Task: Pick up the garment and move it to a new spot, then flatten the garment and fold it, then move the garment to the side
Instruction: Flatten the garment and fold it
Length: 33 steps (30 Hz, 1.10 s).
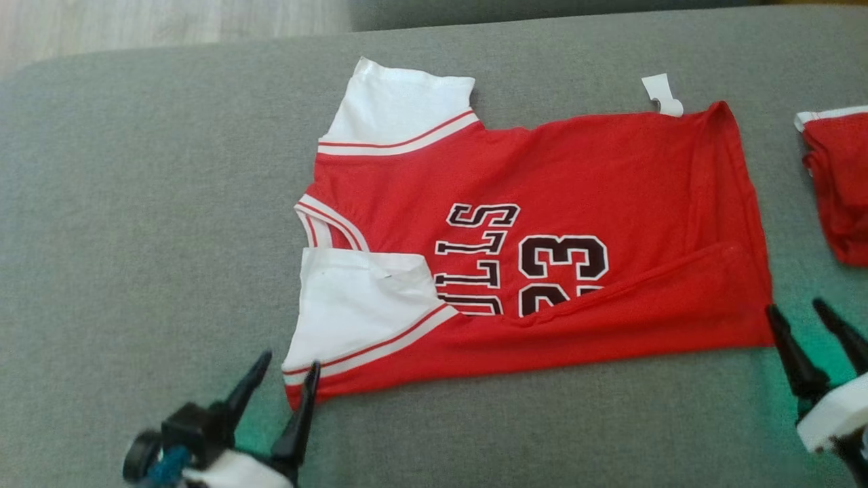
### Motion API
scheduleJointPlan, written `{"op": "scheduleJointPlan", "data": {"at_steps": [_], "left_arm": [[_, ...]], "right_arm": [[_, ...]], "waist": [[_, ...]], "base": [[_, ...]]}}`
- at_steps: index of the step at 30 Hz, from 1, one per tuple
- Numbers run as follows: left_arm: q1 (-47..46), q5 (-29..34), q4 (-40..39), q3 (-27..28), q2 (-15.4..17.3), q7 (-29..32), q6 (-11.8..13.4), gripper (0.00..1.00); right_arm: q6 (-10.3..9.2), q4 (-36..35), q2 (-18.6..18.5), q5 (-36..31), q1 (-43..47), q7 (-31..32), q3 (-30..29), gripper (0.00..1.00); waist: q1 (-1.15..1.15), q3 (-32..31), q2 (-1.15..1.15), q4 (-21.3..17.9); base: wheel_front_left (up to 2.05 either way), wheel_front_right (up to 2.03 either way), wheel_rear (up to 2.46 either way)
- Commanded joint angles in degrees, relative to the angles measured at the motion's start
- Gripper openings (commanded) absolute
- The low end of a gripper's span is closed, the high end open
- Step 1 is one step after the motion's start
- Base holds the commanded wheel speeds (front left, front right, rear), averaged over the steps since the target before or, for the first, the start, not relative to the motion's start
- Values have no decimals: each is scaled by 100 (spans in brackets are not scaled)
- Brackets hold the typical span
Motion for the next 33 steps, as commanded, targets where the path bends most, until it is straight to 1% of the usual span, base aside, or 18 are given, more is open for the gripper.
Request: {"op": "scheduleJointPlan", "data": {"at_steps": [1,3,5,7,8,11,15,18,22,25,28,33], "left_arm": [[-529,116,-269,285,202,-8,-8,100],[-877,186,-385,347,281,98,-58,100],[-1363,312,-483,391,397,269,-159,100],[-1953,335,-532,448,449,499,-341,100],[-1953,335,-532,448,449,499,-341,100],[-3016,352,-303,500,578,1010,-747,100],[-4480,230,372,510,618,1842,-1310,100],[-5441,117,992,404,582,2479,-1544,100],[-6310,-215,1787,217,570,3305,-1668,100],[-6724,-424,2243,109,637,3682,-1692,100],[-6998,-516,2517,-87,770,3962,-1699,100],[-7252,-641,2750,-402,1033,4089,-1701,100]], "right_arm": [[-4,-352,-49,-271,-60,-10,-269,100],[-4,-602,112,-485,-122,38,-512,100],[-4,-865,261,-684,-201,147,-670,100],[-4,-1104,406,-859,-287,279,-815,100],[-4,-1104,406,-859,-287,279,-815,100],[-4,-1443,539,-1094,-430,467,-872,100],[-4,-1748,655,-1279,-700,660,-818,100],[-4,-1886,712,-1335,-918,740,-731,100],[-4,-1945,776,-1355,-1192,735,-564,100],[-4,-1900,822,-1332,-1356,677,-428,100],[-4,-1830,865,-1303,-1473,587,-318,100],[-4,-1672,938,-1236,-1528,436,-211,100]], "waist": [[0,74,0,-63],[0,164,0,-101],[0,283,0,-134],[0,419,0,-159],[0,419,0,-159],[0,685,0,-223],[0,1128,0,-404],[0,1451,0,-575],[0,1768,0,-860],[0,1944,0,-1100],[0,2111,0,-1302],[0,2312,0,-1521]], "base": [[0,0,0],[0,0,0],[0,0,0],[0,0,0],[0,0,0],[0,0,0],[0,0,0],[0,0,0],[0,0,0],[0,0,0],[0,0,0],[0,0,0]]}}
